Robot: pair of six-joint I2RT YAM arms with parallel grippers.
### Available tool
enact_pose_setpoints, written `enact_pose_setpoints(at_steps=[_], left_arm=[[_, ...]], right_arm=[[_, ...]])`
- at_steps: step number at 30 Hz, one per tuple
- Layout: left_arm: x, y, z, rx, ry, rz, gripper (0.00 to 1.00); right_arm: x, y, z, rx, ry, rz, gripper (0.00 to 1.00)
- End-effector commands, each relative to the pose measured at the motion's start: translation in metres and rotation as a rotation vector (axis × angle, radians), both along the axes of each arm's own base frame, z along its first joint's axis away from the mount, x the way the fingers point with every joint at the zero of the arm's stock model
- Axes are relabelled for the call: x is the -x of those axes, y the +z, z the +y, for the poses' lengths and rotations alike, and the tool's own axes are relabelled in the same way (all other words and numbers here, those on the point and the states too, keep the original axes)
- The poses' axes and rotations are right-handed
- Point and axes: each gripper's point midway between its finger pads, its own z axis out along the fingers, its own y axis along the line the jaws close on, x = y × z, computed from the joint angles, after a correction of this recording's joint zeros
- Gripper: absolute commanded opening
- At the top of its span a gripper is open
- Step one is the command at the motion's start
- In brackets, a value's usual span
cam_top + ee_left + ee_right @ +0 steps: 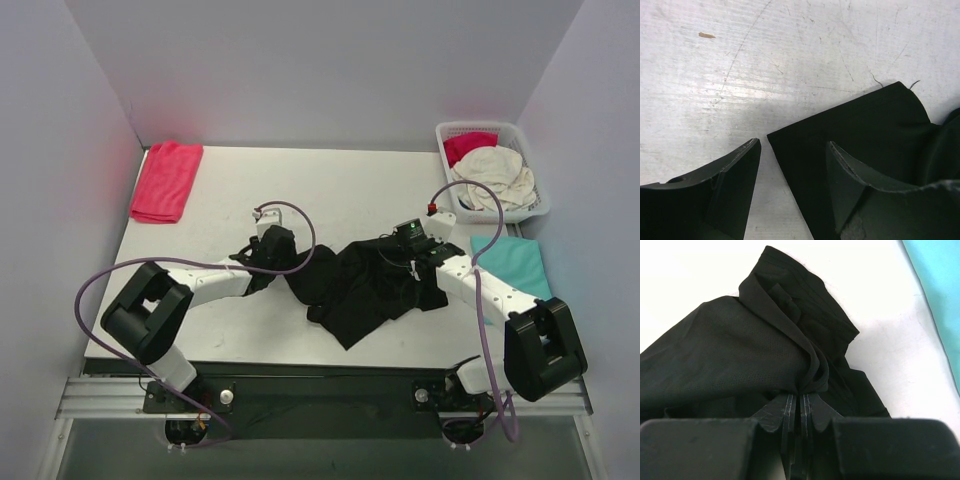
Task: Fold and stack the t-shirts
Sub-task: Flatten out the tshirt
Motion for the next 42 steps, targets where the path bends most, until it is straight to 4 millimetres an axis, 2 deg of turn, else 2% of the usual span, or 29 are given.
enact_pose_setpoints(at_steps=[1, 5, 6, 10, 15, 21, 24, 26, 27, 29, 30, 32, 35, 36, 38, 39, 42], left_arm=[[-0.006, 0.022, 0.004, -0.009, 0.015, -0.057, 0.66], [-0.013, 0.014, -0.001, -0.034, 0.008, -0.028, 0.66], [-0.008, 0.002, 0.0, -0.063, 0.003, 0.015, 0.67], [-0.007, -0.009, -0.003, -0.073, -0.001, 0.061, 0.66], [-0.007, -0.018, -0.002, -0.127, 0.005, 0.121, 0.61], [-0.001, -0.035, -0.001, -0.188, -0.032, 0.21, 0.44], [0.001, -0.038, 0.0, -0.211, -0.041, 0.229, 0.35], [0.002, -0.038, 0.004, -0.223, -0.034, 0.23, 0.27], [0.002, -0.035, 0.006, -0.228, -0.028, 0.222, 0.17], [0.002, -0.033, 0.009, -0.234, -0.02, 0.215, 0.09], [0.001, -0.028, 0.01, -0.236, -0.016, 0.204, 0.0], [-0.002, -0.021, 0.017, -0.258, 0.009, 0.178, 0.0], [-0.011, 0.01, 0.038, -0.34, 0.073, 0.091, 0.0], [-0.016, 0.033, 0.051, -0.385, 0.118, 0.044, 0.0], [-0.02, 0.057, 0.065, -0.415, 0.158, -0.007, 0.0], [-0.022, 0.084, 0.074, -0.418, 0.189, -0.064, 0.0], [-0.026, 0.138, 0.093, -0.393, 0.243, -0.175, 0.0]], right_arm=[[0.001, -0.005, -0.003, 0.004, -0.025, 0.006, 0.0], [0.002, -0.008, -0.002, -0.001, -0.024, 0.015, 0.0], [0.002, -0.008, -0.002, -0.004, -0.027, 0.012, 0.0], [0.003, -0.009, -0.002, -0.005, -0.027, 0.013, 0.0], [0.004, -0.012, -0.002, -0.006, -0.035, 0.018, 0.0], [0.006, -0.015, -0.004, -0.01, -0.051, 0.015, 0.0], [0.007, -0.014, -0.005, -0.008, -0.054, 0.01, 0.0], [0.007, -0.014, -0.005, -0.008, -0.054, 0.012, 0.0], [0.007, -0.015, -0.005, -0.009, -0.055, 0.013, 0.0], [0.007, -0.016, -0.005, -0.01, -0.054, 0.015, 0.0], [0.007, -0.015, -0.004, -0.014, -0.054, 0.012, 0.0], [0.008, -0.016, -0.004, -0.012, -0.049, 0.019, 0.0], [0.009, -0.013, -0.004, -0.014, -0.043, 0.018, 0.0], [0.009, -0.009, -0.004, -0.018, -0.04, 0.01, 0.0], [0.01, -0.006, -0.004, -0.016, -0.034, 0.005, 0.0], [0.01, -0.002, -0.005, -0.021, -0.034, -0.006, 0.0], [0.012, 0.006, -0.005, -0.02, -0.026, -0.024, 0.0]])
